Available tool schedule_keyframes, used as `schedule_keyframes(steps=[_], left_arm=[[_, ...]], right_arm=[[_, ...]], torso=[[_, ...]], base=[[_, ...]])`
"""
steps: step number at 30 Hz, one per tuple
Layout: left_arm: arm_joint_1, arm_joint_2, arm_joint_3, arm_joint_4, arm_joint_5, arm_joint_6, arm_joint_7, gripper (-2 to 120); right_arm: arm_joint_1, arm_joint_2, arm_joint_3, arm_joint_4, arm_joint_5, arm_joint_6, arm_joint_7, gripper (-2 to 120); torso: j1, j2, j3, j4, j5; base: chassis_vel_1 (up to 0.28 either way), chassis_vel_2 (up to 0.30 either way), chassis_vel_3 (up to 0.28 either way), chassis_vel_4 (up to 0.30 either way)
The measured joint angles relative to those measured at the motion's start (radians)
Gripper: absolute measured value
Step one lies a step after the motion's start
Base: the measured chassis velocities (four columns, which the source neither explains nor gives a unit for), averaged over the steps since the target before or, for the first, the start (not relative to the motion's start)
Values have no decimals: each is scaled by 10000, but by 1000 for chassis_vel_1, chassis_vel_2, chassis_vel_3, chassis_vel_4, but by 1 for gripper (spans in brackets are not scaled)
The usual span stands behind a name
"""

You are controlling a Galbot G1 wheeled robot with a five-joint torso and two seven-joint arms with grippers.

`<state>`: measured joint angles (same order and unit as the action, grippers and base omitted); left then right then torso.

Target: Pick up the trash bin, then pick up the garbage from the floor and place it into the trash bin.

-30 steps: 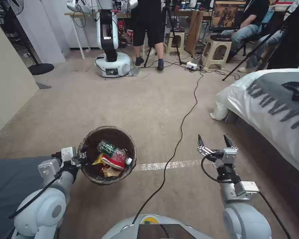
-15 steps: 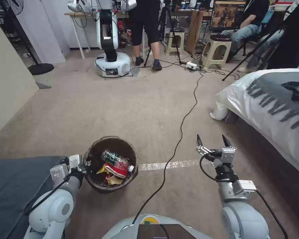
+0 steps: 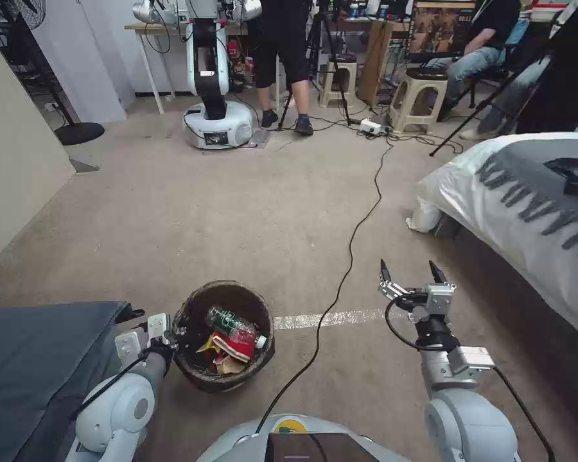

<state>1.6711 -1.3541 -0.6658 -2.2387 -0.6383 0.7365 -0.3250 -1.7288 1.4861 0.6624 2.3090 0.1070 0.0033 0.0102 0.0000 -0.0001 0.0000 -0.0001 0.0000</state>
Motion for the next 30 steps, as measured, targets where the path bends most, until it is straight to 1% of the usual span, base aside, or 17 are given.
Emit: schedule_keyframes(steps=[12,25,26,27,30], left_arm=[[-160,-28,363,473,231,-47,36,3],[-210,-35,491,673,419,-57,183,3],[-219,-34,512,675,480,-56,187,5],[-219,-34,512,675,480,-56,187,5],[-247,-33,551,661,644,-38,253,18]], right_arm=[[-13,15,68,-44,5,57,-45,100],[10,12,84,0,23,58,-75,100],[21,11,70,1,24,51,-75,100],[21,11,70,1,24,51,-75,100],[36,15,19,2,23,31,-73,100]], torso=[[0,1,-1,4,8],[-1,2,-2,2,3],[-1,2,-2,1,2],[-1,2,-2,1,2],[0,1,0,-2,-8]], base=[[0,0,0,0],[0,0,0,0],[0,0,0,0],[0,0,0,0],[0,0,0,0]])
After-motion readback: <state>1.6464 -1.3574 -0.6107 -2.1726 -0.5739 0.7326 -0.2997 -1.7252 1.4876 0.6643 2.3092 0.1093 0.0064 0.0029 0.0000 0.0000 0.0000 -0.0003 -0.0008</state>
